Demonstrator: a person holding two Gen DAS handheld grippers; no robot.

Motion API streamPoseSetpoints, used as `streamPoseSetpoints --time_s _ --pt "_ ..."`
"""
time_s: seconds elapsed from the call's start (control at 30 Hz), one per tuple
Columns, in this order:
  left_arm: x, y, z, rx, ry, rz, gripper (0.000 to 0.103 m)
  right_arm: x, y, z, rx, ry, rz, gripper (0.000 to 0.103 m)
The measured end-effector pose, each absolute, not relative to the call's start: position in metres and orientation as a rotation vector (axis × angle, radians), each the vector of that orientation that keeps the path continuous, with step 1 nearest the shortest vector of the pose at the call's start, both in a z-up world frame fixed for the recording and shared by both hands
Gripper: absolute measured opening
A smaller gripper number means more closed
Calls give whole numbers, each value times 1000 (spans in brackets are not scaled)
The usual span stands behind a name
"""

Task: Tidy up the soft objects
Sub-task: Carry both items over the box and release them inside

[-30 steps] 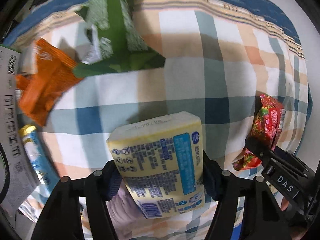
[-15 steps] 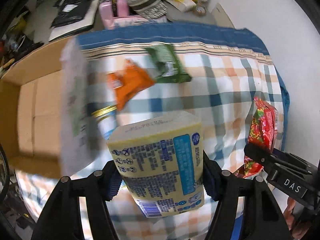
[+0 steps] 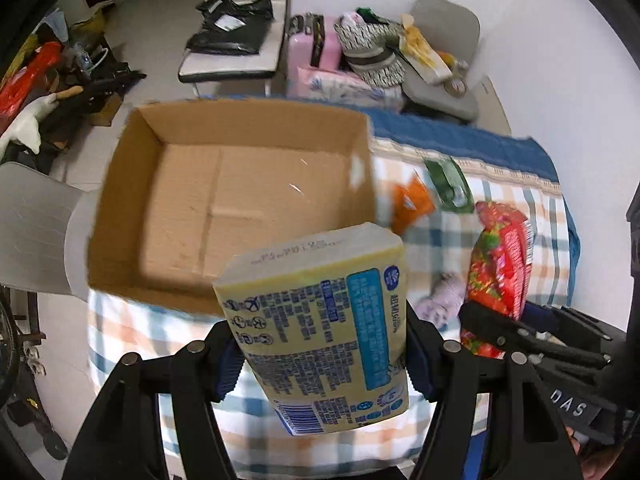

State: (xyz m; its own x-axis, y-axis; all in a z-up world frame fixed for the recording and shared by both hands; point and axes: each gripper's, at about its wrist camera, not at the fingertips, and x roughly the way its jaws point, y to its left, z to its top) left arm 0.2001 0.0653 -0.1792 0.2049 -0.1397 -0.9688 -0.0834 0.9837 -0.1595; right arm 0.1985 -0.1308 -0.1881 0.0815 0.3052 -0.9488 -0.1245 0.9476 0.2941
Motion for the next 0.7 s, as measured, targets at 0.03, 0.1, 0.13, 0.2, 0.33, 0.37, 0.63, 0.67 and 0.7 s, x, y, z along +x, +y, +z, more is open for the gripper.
streamPoseSetpoints --time_s 0.03,0.1,0.13,0.2,0.33,0.37,0.63,0.67,0.7 --pt "206 74 -180 -196 1363 -36 64 204 -118 -187 141 1455 323 54" --pt "221 93 -184 -204 1368 -36 64 213 -92 -184 125 1451 315 54" --pt "230 103 -187 -209 1372 -38 64 218 -85 -187 120 1452 309 54" --pt "248 118 -195 -205 1391 -43 64 230 -66 -192 106 1455 285 54" --pt "287 145 -221 -211 1447 -71 64 261 -33 -217 110 1493 219 54" --pt "296 149 -230 -218 1464 -79 64 267 -27 -224 113 1503 209 54" --pt "350 159 -291 -172 1592 -138 64 313 5 -291 88 1577 107 54" --pt "354 158 -299 -161 1605 -139 64 316 7 -297 88 1585 97 54" --pt "358 158 -305 -159 1614 -146 64 320 9 -302 82 1590 91 54"
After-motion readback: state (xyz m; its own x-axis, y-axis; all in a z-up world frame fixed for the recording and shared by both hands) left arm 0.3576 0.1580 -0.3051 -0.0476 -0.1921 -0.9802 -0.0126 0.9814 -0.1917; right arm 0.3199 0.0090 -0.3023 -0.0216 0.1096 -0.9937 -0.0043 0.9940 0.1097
